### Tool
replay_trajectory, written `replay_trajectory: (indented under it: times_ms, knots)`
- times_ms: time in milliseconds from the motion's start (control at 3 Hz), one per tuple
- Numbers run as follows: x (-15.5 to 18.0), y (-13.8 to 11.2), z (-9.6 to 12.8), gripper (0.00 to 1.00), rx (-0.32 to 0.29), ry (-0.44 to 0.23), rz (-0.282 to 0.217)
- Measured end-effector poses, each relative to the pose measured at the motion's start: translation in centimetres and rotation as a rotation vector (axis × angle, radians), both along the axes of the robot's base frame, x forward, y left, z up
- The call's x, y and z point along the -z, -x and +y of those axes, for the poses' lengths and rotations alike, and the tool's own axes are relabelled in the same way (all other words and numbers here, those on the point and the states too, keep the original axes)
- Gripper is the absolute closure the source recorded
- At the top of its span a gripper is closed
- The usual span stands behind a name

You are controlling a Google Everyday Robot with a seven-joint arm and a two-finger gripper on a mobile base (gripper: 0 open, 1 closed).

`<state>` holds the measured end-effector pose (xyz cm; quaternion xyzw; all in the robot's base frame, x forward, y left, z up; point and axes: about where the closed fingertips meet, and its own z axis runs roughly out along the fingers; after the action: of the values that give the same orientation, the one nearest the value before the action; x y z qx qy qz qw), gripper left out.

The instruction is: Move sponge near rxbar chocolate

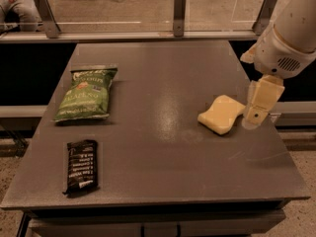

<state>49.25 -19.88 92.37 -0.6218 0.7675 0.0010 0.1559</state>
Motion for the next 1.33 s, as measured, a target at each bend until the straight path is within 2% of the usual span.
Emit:
replay_trajectory:
  times_ms: [333,1000,1333]
  knots:
    - [2.3,-1.4,1.0,0.0,-0.025,-0.019,0.027]
    - [7.9,-3.2,0.8,0.0,-0.084,-0.062,0.081]
    - [9.3,-3.6,0.4,0.0,-0.106,-0.104,0.082]
